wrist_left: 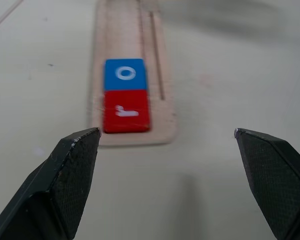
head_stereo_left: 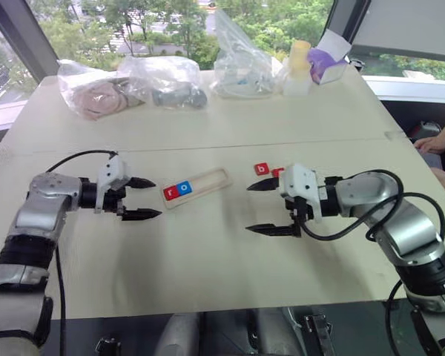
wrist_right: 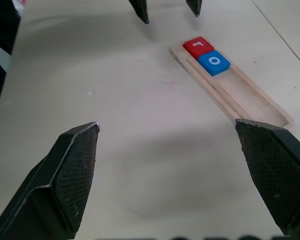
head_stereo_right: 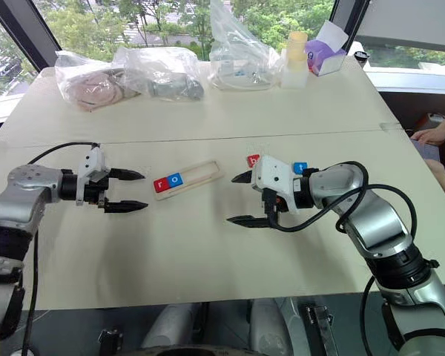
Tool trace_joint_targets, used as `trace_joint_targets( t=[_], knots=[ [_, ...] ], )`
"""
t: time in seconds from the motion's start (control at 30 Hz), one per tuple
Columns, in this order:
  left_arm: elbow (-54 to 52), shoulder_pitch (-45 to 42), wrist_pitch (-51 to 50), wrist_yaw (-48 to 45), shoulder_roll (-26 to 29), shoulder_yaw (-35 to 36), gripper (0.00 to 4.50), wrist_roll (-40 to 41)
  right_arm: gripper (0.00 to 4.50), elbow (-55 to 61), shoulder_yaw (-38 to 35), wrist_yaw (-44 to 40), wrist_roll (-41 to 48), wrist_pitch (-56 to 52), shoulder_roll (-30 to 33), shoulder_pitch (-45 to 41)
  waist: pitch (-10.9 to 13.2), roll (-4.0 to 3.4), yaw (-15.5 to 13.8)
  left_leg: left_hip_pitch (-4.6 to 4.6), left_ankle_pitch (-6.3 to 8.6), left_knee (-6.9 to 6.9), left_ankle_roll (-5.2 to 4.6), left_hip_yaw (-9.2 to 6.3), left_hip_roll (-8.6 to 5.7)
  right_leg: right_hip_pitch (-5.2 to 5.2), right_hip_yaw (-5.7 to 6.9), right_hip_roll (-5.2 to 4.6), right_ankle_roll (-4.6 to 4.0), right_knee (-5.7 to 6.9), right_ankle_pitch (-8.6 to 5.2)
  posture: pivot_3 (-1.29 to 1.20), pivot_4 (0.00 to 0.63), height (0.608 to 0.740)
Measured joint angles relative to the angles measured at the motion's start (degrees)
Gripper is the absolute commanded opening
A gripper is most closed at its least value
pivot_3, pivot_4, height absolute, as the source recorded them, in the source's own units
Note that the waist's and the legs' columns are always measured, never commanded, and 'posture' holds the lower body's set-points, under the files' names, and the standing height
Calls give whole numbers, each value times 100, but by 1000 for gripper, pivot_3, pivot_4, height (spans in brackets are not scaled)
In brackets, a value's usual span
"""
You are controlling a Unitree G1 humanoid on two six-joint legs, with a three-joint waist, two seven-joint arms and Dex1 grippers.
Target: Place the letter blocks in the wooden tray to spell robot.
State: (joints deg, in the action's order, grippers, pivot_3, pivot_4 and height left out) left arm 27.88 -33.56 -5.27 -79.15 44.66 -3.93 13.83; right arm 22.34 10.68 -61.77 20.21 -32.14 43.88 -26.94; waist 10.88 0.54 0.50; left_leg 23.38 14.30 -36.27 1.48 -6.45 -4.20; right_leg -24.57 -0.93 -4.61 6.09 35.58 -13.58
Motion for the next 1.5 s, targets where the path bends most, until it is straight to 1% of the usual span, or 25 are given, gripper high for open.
trace_joint_targets(
  t=[0.13, 0.3, 0.57, 0.8, 1.0, 1.07, 1.13, 1.3, 1.4, 1.5],
  knots=[
    [734, -294, 397, 47, -233, -117, 4500, -266, 4463, 294, -44, 306, 53, -249, -9, 220, 0, 0, 16, 0, 0, -2, -1, 3, -3, -4, -3, -1, 4, 10, 2, 0, 150, 740],
    [1258, -514, 813, 98, -486, -198, 4500, -495, 4463, 567, -124, 551, 82, -376, 17, 431, -1, 3, 10, -1, 0, -17, -1, 3, -6, -8, -4, -3, 4, 41, 2, 0, 150, 740],
    [2079, -857, 1493, 427, -908, -211, 4500, -865, 4463, 759, -257, 772, 96, -519, 36, 578, -2, 3, 14, 0, 2, -62, -4, 1, -6, 2, -3, 2, 8, 60, 4, 0, 150, 740],
    [2382, -996, 1933, 590, -1053, -212, 4500, -1019, 4463, 883, -259, 866, 100, -608, 125, 602, -4, 3, -4, -1, 2, -84, -6, 0, -8, 15, -3, 2, 18, 60, 13, 0, 150, 740],
    [2492, -1008, 1973, 607, -1097, -204, 4500, -1043, 4463, 899, -259, 928, 126, -632, 166, 602, -11, 1, -4, -8, 2, -88, -7, 0, -8, 25, -3, 2, 19, 61, 15, 0, 150, 740],
    [2493, -1008, 1956, 587, -1101, -201, 3956, -1043, 4500, 899, -258, 947, 126, -631, 178, 602, -12, 1, -4, -8, 2, -88, -7, 0, -8, 25, -3, 2, 19, 61, 15, 0, 150, 740],
    [2492, -1008, 1956, 515, -1135, -206, 3154, -1043, 4500, 899, -258, 961, 126, -631, 193, 602, -13, 1, -9, -8, 2, -88, -7, 0, -9, 27, -3, 2, 20, 61, 16, 0, 150, 740],
    [2450, -1000, 1930, 463, -1148, -205, 3107, -1063, 4500, 899, -258, 970, 121, -628, 212, 601, -14, 1, -16, -8, 2, -90, -7, 0, -9, 27, -3, 2, 20, 61, 16, 0, 150, 740],
    [2225, -903, 1921, 380, -1179, -214, 3107, -1067, 4500, 894, -258, 970, 111, -623, 223, 598, -14, 1, -15, -7, 2, -89, -8, 1, -10, 27, -3, 0, 20, 60, 16, 0, 150, 740],
    [1548, -553, 1792, 78, -1216, -268, 3107, -958, 4500, 878, -258, 962, 86, -620, 246, 587, -14, 1, 8, -6, 5, -88, -12, 3, -10, 25, -7, -1, 20, 59, 16, 0, 150, 740]
  ],
)
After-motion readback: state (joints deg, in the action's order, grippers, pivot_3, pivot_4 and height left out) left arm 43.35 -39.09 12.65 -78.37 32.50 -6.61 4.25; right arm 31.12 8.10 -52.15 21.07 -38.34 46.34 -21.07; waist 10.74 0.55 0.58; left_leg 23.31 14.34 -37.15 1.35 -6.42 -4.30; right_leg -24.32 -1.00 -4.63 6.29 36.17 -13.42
